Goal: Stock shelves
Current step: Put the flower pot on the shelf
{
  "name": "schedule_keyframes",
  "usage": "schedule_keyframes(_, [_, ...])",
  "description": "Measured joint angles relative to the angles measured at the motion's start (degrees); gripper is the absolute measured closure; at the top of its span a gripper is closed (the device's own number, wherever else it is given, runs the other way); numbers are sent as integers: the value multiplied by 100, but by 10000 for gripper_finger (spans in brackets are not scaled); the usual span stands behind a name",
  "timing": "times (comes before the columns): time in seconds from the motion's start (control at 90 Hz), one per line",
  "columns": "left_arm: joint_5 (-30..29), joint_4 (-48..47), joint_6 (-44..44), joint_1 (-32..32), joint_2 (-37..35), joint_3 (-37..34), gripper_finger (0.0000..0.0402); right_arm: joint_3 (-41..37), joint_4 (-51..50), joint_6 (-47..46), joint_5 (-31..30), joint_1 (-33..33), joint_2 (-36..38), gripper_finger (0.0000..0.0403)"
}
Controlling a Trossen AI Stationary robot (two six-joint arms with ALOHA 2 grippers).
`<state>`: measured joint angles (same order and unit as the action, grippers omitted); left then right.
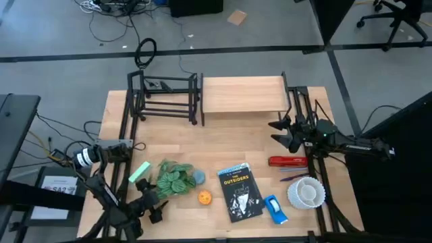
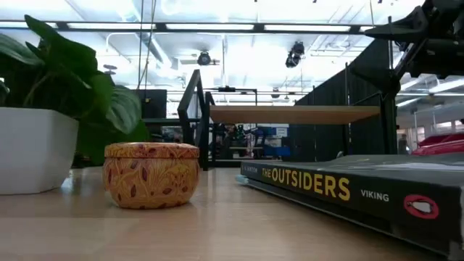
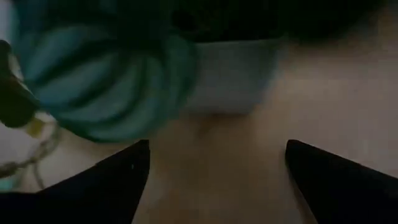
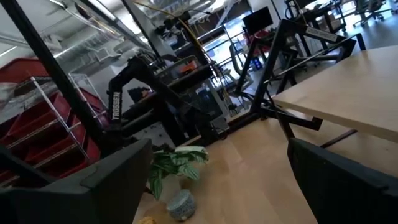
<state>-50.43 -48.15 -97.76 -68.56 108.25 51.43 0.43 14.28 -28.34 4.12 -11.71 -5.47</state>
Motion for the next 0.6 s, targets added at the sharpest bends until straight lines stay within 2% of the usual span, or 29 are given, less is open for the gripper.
schedule_keyframes(0.233, [-687, 1137, -4, 113, -6, -565, 49, 0, 0, 0, 0, 0, -1, 57])
schedule_keyframes(0.6, [-1037, 1091, 3, 143, 0, -791, 49, 0, 0, 0, 0, 1, 1, 57])
